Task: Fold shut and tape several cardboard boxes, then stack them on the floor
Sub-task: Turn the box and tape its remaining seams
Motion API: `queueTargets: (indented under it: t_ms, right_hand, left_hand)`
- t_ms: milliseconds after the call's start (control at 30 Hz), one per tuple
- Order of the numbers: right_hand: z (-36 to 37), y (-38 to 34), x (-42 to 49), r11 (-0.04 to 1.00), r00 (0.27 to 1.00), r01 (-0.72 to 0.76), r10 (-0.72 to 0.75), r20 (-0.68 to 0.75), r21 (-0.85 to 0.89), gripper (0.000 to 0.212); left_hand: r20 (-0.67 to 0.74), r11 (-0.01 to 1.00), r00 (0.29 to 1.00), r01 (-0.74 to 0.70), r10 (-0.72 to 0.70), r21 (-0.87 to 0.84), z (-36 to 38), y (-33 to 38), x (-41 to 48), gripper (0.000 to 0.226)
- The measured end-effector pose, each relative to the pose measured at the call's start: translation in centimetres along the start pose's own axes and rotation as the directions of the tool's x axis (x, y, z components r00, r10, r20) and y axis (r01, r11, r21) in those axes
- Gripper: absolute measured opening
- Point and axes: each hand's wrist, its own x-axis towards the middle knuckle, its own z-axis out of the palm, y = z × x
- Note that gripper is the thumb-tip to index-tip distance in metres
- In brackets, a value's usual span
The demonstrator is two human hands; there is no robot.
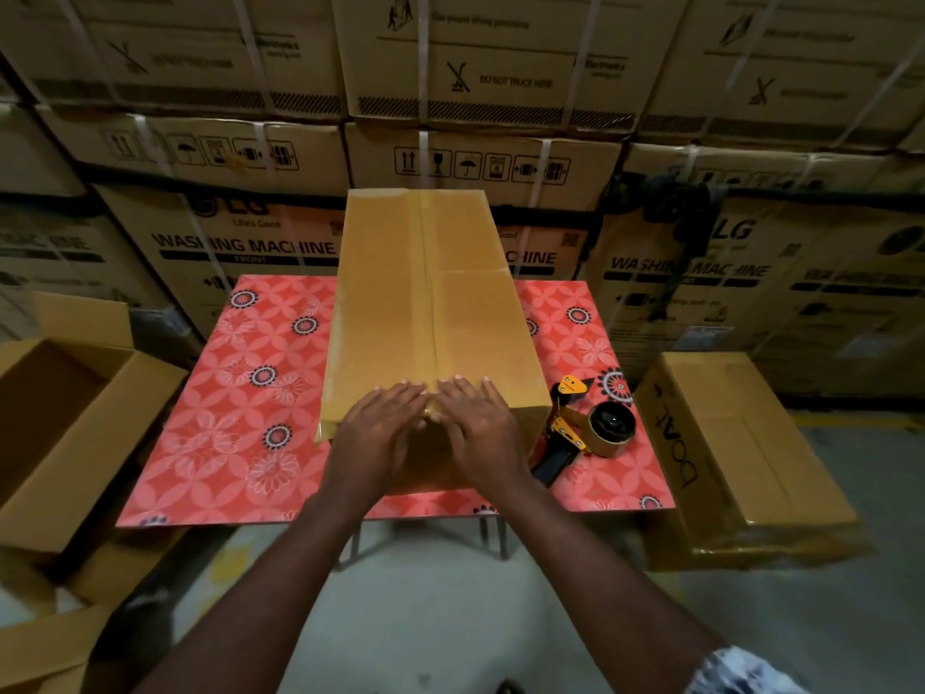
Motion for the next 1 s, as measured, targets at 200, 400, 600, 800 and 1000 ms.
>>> queueTargets:
  t_ms: [200,400,600,800,1000]
  right_hand:
    - [-0.6,0.0,-0.2,1.0,0.999,0.0,0.0,0.033,0.006,0.051]
    - [-0.5,-5.0,2.6,0.995,0.982,-0.077,0.063,0.177,0.071,0.052]
    - [0.7,-3.6,0.7,0.997,0.989,0.076,-0.073,0.129,-0.02,0.068]
    - [0.8,-5.3,2.4,0.991,0.986,-0.052,0.031,0.166,0.126,0.046]
    - [2.4,-4.1,1.3,0.996,0.995,0.05,-0.056,0.087,0.071,0.035]
  left_hand:
    - [0.027,1.0,1.0,-0.01,0.011,-0.017,-0.7,0.1,-0.3,0.048]
    - [0.051,0.998,0.998,0.042,-0.045,0.045,-2.5,-2.8,-0.3,0.049]
    - [0.05,1.0,0.999,0.006,-0.007,0.006,-2.2,-3.6,-1.1,0.041]
    - [0.105,0.996,0.994,0.01,-0.001,-0.094,-3.2,-4.5,-1.1,0.048]
    - [0.053,0.993,0.996,0.07,-0.065,-0.099,-3.7,-5.9,-2.6,0.051]
